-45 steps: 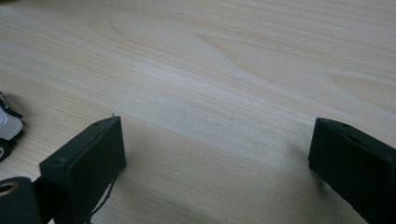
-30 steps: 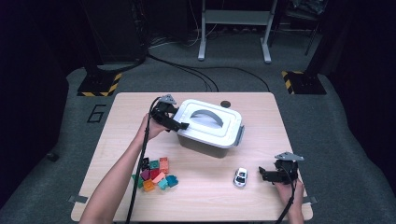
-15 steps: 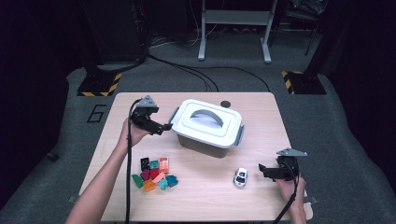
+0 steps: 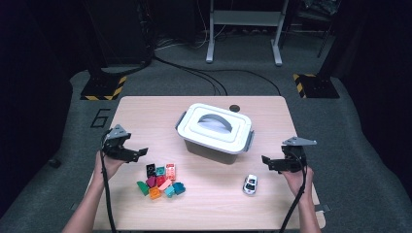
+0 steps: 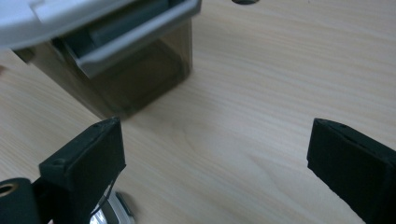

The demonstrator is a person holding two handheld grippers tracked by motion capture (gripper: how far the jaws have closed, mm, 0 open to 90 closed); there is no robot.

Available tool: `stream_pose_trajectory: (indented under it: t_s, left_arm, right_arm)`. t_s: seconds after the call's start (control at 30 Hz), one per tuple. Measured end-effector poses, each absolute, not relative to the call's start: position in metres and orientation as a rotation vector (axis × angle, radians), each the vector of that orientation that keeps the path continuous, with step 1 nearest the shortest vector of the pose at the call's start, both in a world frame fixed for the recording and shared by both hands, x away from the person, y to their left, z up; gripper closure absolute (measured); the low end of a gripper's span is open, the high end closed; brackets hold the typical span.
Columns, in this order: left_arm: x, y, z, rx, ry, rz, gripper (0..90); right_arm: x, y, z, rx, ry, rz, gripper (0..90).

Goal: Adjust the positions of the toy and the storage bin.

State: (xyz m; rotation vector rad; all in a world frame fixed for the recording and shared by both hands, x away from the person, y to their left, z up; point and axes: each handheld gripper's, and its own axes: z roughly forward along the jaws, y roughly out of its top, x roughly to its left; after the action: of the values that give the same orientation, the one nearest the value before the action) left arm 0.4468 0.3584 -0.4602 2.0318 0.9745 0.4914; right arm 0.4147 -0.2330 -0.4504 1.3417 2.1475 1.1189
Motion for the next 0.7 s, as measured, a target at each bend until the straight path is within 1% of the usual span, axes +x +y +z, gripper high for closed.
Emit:
stream_pose_trajectory:
  t_s: [0.13, 0.37, 0.4, 0.47, 0.53, 0.63, 0.7]
  left_arm:
    - [0.438, 0.381, -0.491, 2.023, 1.086, 0.500, 0.0]
    - [0.430, 0.402, -0.523, 1.964, 1.183, 0.529, 0.0]
    - [0.430, 0.402, -0.523, 1.964, 1.183, 0.529, 0.0]
    - [0.432, 0.405, -0.528, 1.970, 1.211, 0.469, 0.1]
    - [0.432, 0.405, -0.529, 1.982, 1.212, 0.487, 0.1]
    - [0.433, 0.404, -0.530, 2.035, 1.223, 0.465, 0.1]
    - [0.432, 0.403, -0.531, 2.037, 1.213, 0.487, 0.0]
  right_arm:
    - [0.423, -0.226, -0.435, 1.314, 2.160, 1.147, 3.3]
    - [0.444, -0.208, -0.408, 1.252, 2.181, 1.178, 4.6]
    - [0.444, -0.208, -0.408, 1.252, 2.181, 1.178, 4.6]
    - [0.455, -0.198, -0.402, 1.237, 2.196, 1.178, 6.1]
    - [0.462, -0.190, -0.398, 1.226, 2.211, 1.182, 8.9]
    - [0.474, -0.178, -0.395, 1.213, 2.220, 1.186, 13.7]
    - [0.482, -0.172, -0.392, 1.213, 2.225, 1.185, 16.3]
